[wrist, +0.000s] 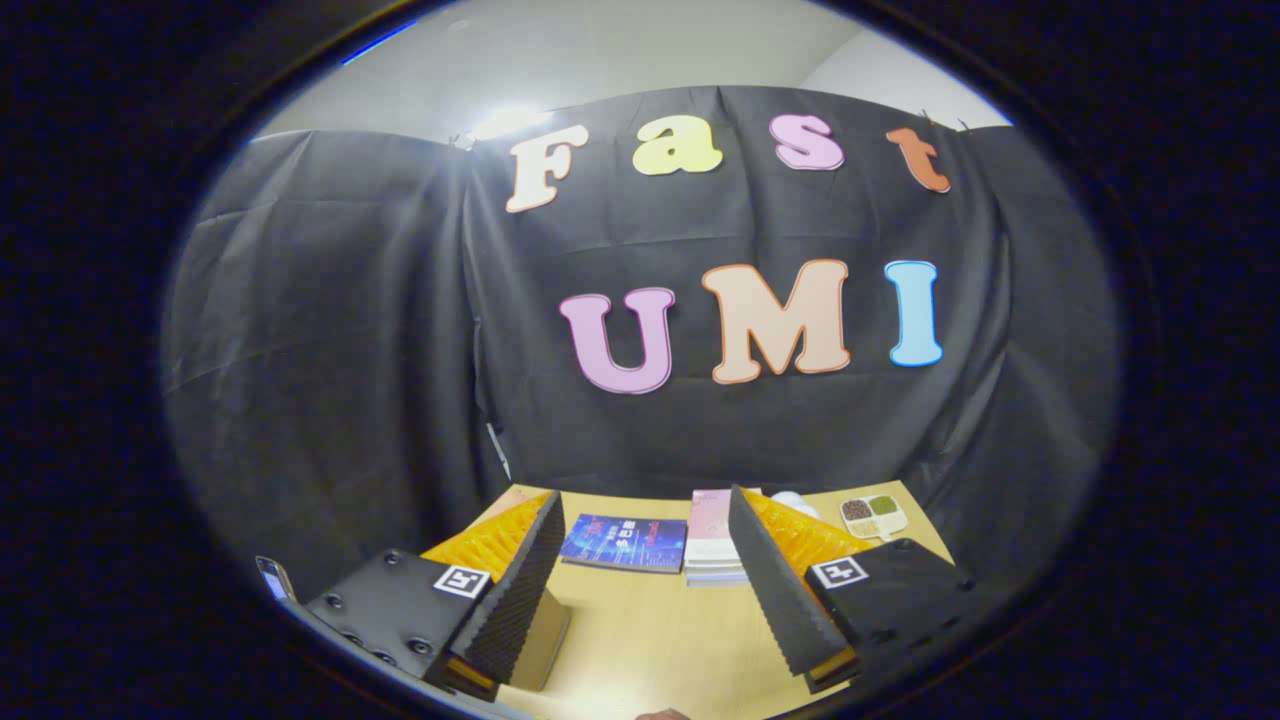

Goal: Open the storage box then place both shoes into the box .Put the left shoe in first, then the right shoe, with the right side of both shoes facing outward in a uniform manner.

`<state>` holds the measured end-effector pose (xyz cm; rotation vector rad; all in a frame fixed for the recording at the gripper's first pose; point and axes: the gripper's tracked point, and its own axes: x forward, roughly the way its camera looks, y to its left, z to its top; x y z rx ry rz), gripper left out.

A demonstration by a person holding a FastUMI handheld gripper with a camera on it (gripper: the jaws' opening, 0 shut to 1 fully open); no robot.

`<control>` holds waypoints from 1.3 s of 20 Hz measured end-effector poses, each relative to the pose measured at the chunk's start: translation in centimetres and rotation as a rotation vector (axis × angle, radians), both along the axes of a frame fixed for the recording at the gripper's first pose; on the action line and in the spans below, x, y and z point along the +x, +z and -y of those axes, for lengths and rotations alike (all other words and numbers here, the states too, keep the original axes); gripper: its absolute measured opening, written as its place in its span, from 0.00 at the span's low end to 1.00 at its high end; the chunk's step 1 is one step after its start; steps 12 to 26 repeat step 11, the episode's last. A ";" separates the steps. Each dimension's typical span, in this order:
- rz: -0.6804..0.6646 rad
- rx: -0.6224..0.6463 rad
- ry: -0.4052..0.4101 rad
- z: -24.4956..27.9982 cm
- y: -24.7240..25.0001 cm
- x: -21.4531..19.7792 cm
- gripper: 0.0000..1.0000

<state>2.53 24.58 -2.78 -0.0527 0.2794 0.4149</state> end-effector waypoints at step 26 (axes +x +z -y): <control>0.033 -0.023 0.029 -1.1 -0.3 -0.8 1.00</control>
